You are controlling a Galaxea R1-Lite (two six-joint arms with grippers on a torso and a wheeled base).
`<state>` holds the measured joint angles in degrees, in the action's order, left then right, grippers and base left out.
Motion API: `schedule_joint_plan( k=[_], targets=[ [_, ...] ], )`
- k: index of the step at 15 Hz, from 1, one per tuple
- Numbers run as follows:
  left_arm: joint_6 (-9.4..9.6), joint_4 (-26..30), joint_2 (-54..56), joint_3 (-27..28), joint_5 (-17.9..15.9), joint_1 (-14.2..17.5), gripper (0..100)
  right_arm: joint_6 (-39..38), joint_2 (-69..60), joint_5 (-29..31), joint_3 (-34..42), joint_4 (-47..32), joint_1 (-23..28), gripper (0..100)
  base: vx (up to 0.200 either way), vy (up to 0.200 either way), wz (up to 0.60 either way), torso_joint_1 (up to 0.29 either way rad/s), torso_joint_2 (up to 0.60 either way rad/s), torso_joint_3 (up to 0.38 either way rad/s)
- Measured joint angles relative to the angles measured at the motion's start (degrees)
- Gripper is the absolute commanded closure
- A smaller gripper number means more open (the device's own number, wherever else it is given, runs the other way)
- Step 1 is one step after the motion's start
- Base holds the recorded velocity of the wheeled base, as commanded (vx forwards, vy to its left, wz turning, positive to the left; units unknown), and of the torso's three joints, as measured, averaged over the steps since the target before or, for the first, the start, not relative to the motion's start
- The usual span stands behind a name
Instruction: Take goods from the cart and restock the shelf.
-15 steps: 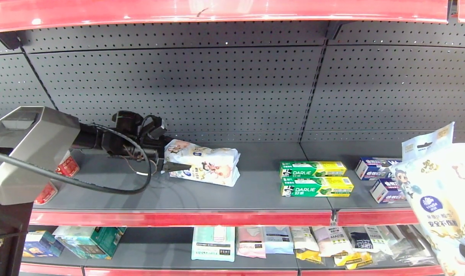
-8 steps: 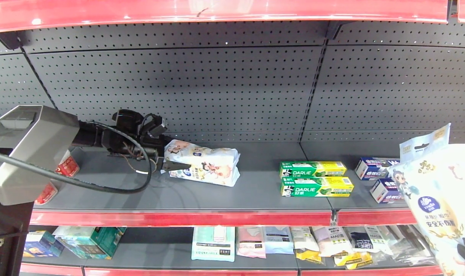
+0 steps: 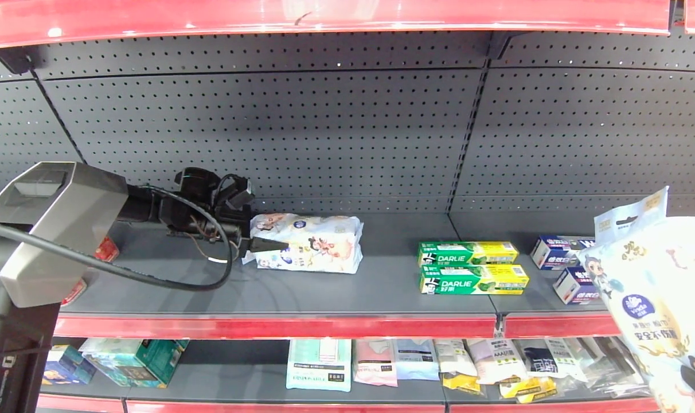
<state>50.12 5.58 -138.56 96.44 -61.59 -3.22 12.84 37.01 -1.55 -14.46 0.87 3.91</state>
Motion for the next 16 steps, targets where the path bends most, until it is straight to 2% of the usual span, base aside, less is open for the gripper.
schedule_joint_plan(
  k=[5,6,8,10,13,15,16],
  targets=[
    [0.22,0.4,-0.7,0.5,-0.2,0.0,100,0.0,0.1,0.0,0.1,0.0,0.0,100,0.000,0.000,0.00,0.000,0.00,0.000],
    [0.35,1.4,-0.4,0.3,-0.2,0.1,100,0.0,0.1,0.0,0.1,0.0,0.0,100,0.000,0.000,0.00,0.000,0.00,0.000],
    [1.45,7.9,1.6,-0.3,-0.5,0.7,100,0.0,0.1,0.0,0.1,0.0,0.0,100,0.000,0.000,0.00,0.000,0.00,0.000],
    [5.01,11.3,4.3,-2.4,-2.2,3.0,100,0.0,0.0,0.1,-0.1,0.1,0.0,100,0.000,0.000,0.00,0.000,0.00,0.000],
    [7.74,11.3,7.5,-7.1,-2.8,6.6,100,0.0,-0.1,0.1,-0.4,0.2,0.0,100,0.000,0.000,0.00,0.000,0.00,0.000],
    [11.80,11.4,9.1,-10.7,-3.3,8.6,100,0.0,-0.1,0.8,-0.7,0.3,0.1,100,0.000,0.000,0.00,0.000,0.00,0.000],
    [13.00,11.4,9.9,-12.6,-3.6,9.6,100,0.0,-0.2,1.0,-0.8,0.3,0.1,100,0.000,0.000,0.00,0.000,0.00,0.000]
  ],
)
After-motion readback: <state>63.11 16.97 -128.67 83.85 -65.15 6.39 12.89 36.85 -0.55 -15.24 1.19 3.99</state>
